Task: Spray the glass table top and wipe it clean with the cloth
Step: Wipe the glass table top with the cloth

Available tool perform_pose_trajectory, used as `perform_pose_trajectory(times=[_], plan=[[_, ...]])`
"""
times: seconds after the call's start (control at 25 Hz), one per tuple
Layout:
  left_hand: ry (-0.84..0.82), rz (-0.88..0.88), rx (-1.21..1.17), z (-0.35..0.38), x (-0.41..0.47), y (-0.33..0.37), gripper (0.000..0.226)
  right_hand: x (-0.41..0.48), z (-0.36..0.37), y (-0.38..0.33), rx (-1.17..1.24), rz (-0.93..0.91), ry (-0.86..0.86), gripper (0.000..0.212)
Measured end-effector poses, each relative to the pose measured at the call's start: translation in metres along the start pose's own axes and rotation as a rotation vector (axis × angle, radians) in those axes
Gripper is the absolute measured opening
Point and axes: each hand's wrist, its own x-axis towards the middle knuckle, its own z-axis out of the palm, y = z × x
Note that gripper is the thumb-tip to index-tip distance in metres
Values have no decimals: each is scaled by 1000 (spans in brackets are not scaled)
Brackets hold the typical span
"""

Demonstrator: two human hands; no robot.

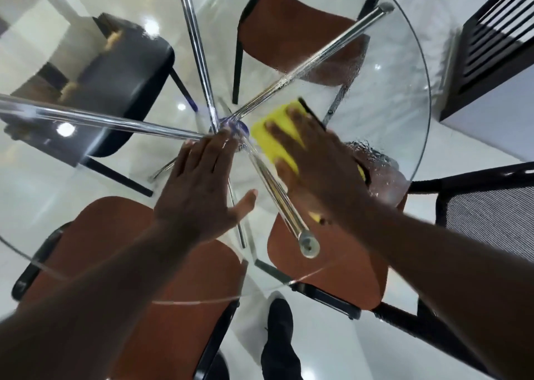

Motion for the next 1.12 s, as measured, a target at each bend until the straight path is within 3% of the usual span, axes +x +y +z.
perform_pose_trajectory(times=[0.12, 0.24, 0.32, 0.4, 0.48, 0.6, 0.68, 0.76, 0.88, 0.96, 1.12], plan=[[-11, 14, 13, 3, -2, -1, 89, 120, 21, 26, -23, 161, 26, 64], [-67, -4, 1, -6, 2, 1, 90, 125, 14, 14, 10, 343, 54, 64], [-97, -31, 1, -11, 0, 3, 91, 57, 3, -12, -10, 302, 80, 62], [-101, -42, -6, -9, 0, 4, 91, 2, -5, -16, 15, 138, 0, 61], [-106, -37, -21, -4, 1, 2, 91, 31, 4, 16, -6, 60, 63, 58], [-100, -27, -10, -3, 2, 0, 90, 135, 15, 57, -45, 273, 62, 62], [-102, -16, -12, -5, 2, 0, 90, 136, 13, 51, -4, 388, 26, 65], [-104, -22, -9, -7, 2, 2, 89, 73, 2, 25, -17, 365, 86, 62], [-107, -22, -5, -8, 2, 5, 89, -27, -11, 5, 55, 247, 28, 61], [-109, -9, -10, -6, 4, 3, 90, -7, -6, 30, 10, 214, 72, 60], [-92, -14, -5, -4, 3, 2, 90, 93, 4, 86, -80, 364, 90, 63]])
